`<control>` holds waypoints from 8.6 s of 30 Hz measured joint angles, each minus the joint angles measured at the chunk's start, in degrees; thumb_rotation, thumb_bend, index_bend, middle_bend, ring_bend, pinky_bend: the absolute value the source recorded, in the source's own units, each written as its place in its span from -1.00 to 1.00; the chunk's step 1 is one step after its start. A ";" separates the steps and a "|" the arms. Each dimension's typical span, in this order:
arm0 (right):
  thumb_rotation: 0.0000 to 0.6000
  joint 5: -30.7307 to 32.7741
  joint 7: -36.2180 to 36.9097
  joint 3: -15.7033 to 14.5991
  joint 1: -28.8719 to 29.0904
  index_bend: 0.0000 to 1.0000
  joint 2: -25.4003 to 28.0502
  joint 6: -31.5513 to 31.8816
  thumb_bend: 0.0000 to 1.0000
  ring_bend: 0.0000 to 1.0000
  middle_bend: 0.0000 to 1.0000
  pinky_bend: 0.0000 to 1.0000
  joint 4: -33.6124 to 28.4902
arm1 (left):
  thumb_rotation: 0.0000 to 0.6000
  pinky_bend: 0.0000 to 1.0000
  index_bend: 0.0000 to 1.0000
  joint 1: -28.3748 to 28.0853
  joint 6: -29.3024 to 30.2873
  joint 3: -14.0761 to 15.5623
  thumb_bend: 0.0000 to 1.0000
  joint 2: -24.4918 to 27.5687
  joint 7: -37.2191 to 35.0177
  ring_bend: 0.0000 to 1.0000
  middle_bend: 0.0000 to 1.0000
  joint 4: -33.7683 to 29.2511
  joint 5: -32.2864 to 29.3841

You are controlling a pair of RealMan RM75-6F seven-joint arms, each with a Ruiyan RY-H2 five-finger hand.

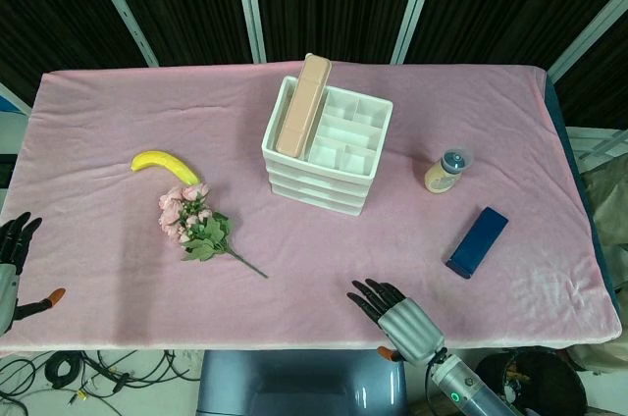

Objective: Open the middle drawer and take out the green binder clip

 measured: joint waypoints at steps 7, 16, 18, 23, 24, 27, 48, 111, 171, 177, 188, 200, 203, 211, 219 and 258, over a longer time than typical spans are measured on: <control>1.00 -0.08 0.12 -0.02 0.06 -1.00 0.05 0.29 -0.91 -1.00 -1.00 -0.71 -0.11 | 1.00 -1.00 -1.00 -0.09 -0.22 -0.04 -1.00 0.01 -0.02 -1.00 -1.00 -0.13 -0.13; 1.00 -0.16 0.15 -0.08 0.02 -1.00 0.27 0.72 -0.91 -1.00 -1.00 -0.71 -0.21 | 1.00 -1.00 -1.00 -0.08 -0.05 -0.02 -1.00 -0.07 0.11 -1.00 -1.00 -0.02 0.06; 1.00 -0.21 0.13 -0.14 -0.01 -1.00 0.33 0.83 -0.91 -1.00 -1.00 -0.71 -0.26 | 1.00 -1.00 -1.00 -0.10 -0.01 0.00 -1.00 -0.12 0.18 -1.00 -1.00 0.04 0.18; 1.00 -0.14 0.08 -0.15 0.00 -1.00 0.35 0.89 -0.91 -1.00 -1.00 -0.71 -0.37 | 1.00 -1.00 -1.00 -0.07 0.01 -0.02 -1.00 -0.14 0.16 -1.00 -1.00 0.06 0.07; 1.00 -0.14 0.05 -0.15 0.01 -1.00 0.34 0.88 -0.91 -1.00 -1.00 -0.71 -0.39 | 1.00 -1.00 -1.00 -0.07 -0.02 -0.07 -1.00 -0.14 0.09 -1.00 -1.00 0.03 -0.04; 1.00 -0.06 0.01 -0.16 -0.03 -1.00 0.38 0.94 -0.90 -1.00 -1.00 -0.71 -0.40 | 1.00 -1.00 -1.00 -0.09 -0.02 -0.11 -1.00 -0.12 0.12 -1.00 -1.00 0.01 -0.07; 1.00 6.18 -3.89 6.88 3.45 -1.00 -3.33 -1.97 -0.80 -0.93 -0.95 -0.68 -4.14 | 1.00 -1.00 -1.00 -0.49 -1.19 -0.49 -1.00 0.16 -0.68 -1.00 -1.00 -0.60 -1.33; 1.00 59.55 6.92 35.99 25.03 -1.00 -29.51 5.61 0.05 0.66 0.60 0.57 3.71 | 1.00 -1.00 -1.00 -1.53 -2.55 -0.57 -1.00 0.68 -3.21 -1.00 -1.00 -0.13 -1.46; 1.00 63.37 13.71 40.01 25.92 -0.75 -32.57 3.63 0.08 0.66 0.60 0.56 3.38 | 1.00 -1.00 -1.00 -1.64 -2.39 -0.34 -1.00 0.58 -3.15 -1.00 -1.00 0.30 -1.16; 1.00 62.70 13.79 37.87 24.84 -0.75 -31.87 3.86 0.08 0.66 0.60 0.56 0.95 | 1.00 -1.00 -1.00 -1.60 -2.13 -0.34 -1.00 0.44 -2.98 -1.00 -1.00 0.46 -0.95; 1.00 61.20 11.24 34.67 23.65 -1.00 -29.25 4.61 0.08 0.66 0.60 0.56 -2.59 | 1.00 -1.00 -1.00 -1.61 -2.22 -0.38 -1.00 0.46 -2.94 -1.00 -1.00 0.37 -1.13; 1.00 54.74 6.51 27.43 21.29 -1.00 -25.76 8.26 0.08 0.66 0.59 0.56 -12.81 | 1.00 -1.00 -1.00 -1.40 -1.40 -0.29 -1.00 0.19 -2.57 -1.00 -1.00 0.62 -0.46; 1.00 53.25 3.67 26.71 21.41 -1.00 -25.02 9.57 0.08 0.66 0.60 0.56 -14.15 | 1.00 -1.00 -1.00 -1.32 -1.13 -0.29 -1.00 0.11 -2.50 -1.00 -1.00 0.70 -0.31; 1.00 52.32 -9.44 27.50 23.76 -1.00 -22.77 14.87 0.08 0.66 0.60 0.56 -14.95 | 1.00 -1.00 -1.00 -1.27 -0.95 -0.32 -1.00 -0.04 -2.38 -1.00 -1.00 0.88 -0.20; 1.00 58.50 -18.35 31.00 26.28 -0.92 -19.54 18.92 0.08 0.66 0.60 0.56 -15.72 | 1.00 -1.00 -1.00 -1.28 -1.00 -0.27 -1.00 -0.08 -2.14 -1.00 -1.00 0.81 -0.14; 1.00 62.09 -17.47 28.41 27.13 -0.33 -18.21 19.23 0.08 0.67 0.60 0.56 -18.20 | 1.00 -1.00 -1.00 -1.33 -1.40 -0.26 -1.00 0.12 -2.33 -1.00 -1.00 0.42 -0.43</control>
